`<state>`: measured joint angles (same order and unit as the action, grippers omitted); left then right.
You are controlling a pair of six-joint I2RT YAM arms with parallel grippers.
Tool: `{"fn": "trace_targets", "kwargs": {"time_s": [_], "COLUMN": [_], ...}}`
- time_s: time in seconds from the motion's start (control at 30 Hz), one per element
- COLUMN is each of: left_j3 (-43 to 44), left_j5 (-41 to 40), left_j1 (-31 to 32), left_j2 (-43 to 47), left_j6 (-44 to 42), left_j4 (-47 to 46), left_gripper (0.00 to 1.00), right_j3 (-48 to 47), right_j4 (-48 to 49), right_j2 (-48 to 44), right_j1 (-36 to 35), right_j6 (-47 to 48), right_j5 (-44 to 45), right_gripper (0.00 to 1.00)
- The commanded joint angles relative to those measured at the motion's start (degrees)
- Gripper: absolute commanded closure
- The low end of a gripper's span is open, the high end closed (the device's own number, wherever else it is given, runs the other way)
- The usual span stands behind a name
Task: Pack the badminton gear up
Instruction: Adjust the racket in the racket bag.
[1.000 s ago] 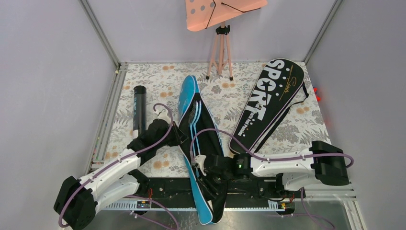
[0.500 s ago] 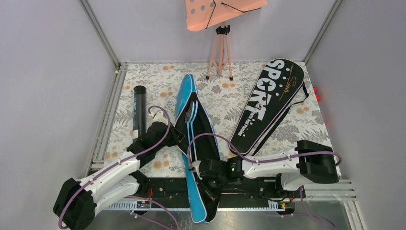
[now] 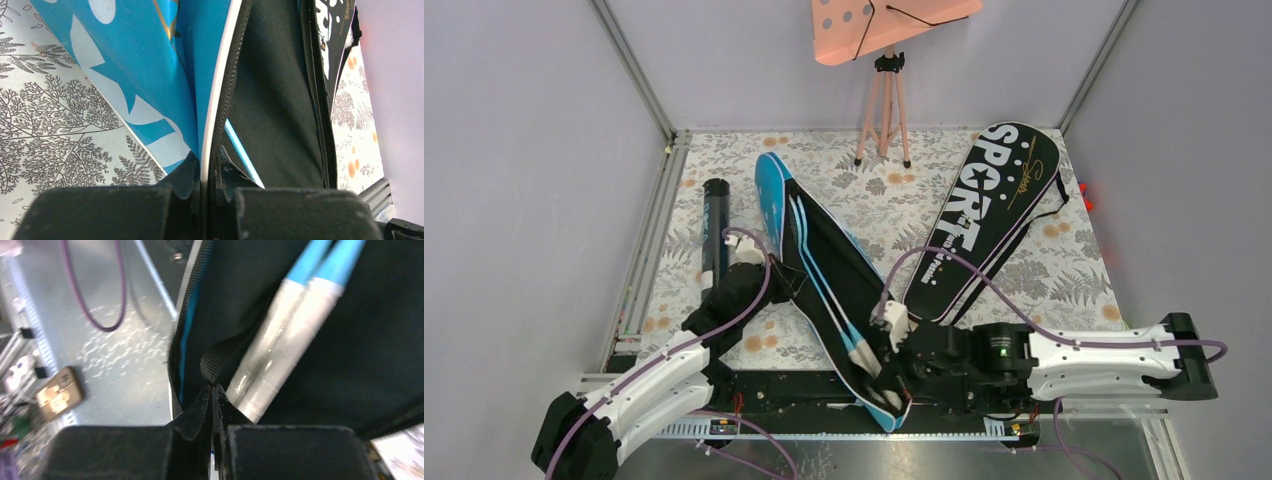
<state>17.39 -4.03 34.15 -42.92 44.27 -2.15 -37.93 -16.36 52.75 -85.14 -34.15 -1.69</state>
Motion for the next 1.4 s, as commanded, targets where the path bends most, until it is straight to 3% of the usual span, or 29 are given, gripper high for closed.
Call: {"fn": "trace_targets", "kwargs": {"time_s": [0.0,0.07,0.13,0.2,0.3,0.4,0.47,0.63,0.73,0.83,1.0,1.03,1.23,1.37], "left_j3": [-1.4,-1.69,-3.13,-5.1,-7.23,-8.31,-8.4,-7.05,-7.21,-7.81,-9.25,-9.5,-9.74,-9.92], "left_j5": [1.6,0.89,-0.08,-0.06,0.01,-0.74,-1.16,-2.14,-1.92,-1.5,0.9,0.88,0.62,0.52], "left_j1": [0.3,0.3,0.3,0.3,0.3,0.28,0.3,0.39,0.39,0.39,0.39,0.39,0.39,0.39], "left_j2": [0.94,0.38,0.0,-0.58,-2.06,-3.61,-4.42,-5.78,-6.01,-5.14,-3.56,-3.3,-2.41,-1.84], "left_j6": [-2.3,-2.92,-2.64,-2.63,-2.92,-2.9,-2.53,-1.86,-1.81,-1.98,-3.55,-3.69,-4.08,-4.21], "left_j4": [-8.23,-7.96,-9.09,-12.35,-15.33,-16.83,-17.38,-16.15,-16.22,-16.31,-17.8,-18.03,-17.89,-17.72], "left_gripper": [1.0,1.0,1.0,1.0,1.0,1.0,1.0,1.0,1.0,1.0,1.0,1.0,1.0,1.0], "right_j3": [2.21,5.39,11.82,19.28,25.03,29.39,28.46,18.22,16.74,11.13,0.56,0.13,0.91,1.45], "right_j4": [-3.73,-2.42,5.76,18.9,30.24,40.14,35.59,8.26,9.01,5.89,-2.07,-2.33,0.05,-0.55], "right_j2": [-7.4,-12.87,-19.8,-26.52,-32.66,-34.56,-33.36,-21.74,-14.78,-7.68,1.01,0.87,-5.86,-7.87], "right_j1": [0.94,1.11,1.08,1.11,1.06,1.08,1.09,1.05,1.08,1.11,1.1,1.12,1.12,1.34], "right_j6": [-0.9,-3.61,-2.95,1.96,8.84,18.72,25.25,37.76,40.77,39.88,29.21,28.01,19.06,11.69], "right_j5": [22.53,32.34,35.26,31.33,21.76,3.6,-4.49,-16.89,-27.08,-15.74,9.04,9.83,10.29,19.63], "right_gripper": [1.0,1.0,1.0,1.0,1.0,1.0,1.0,1.0,1.0,0.97,0.79,0.76,0.34,0.16]}}
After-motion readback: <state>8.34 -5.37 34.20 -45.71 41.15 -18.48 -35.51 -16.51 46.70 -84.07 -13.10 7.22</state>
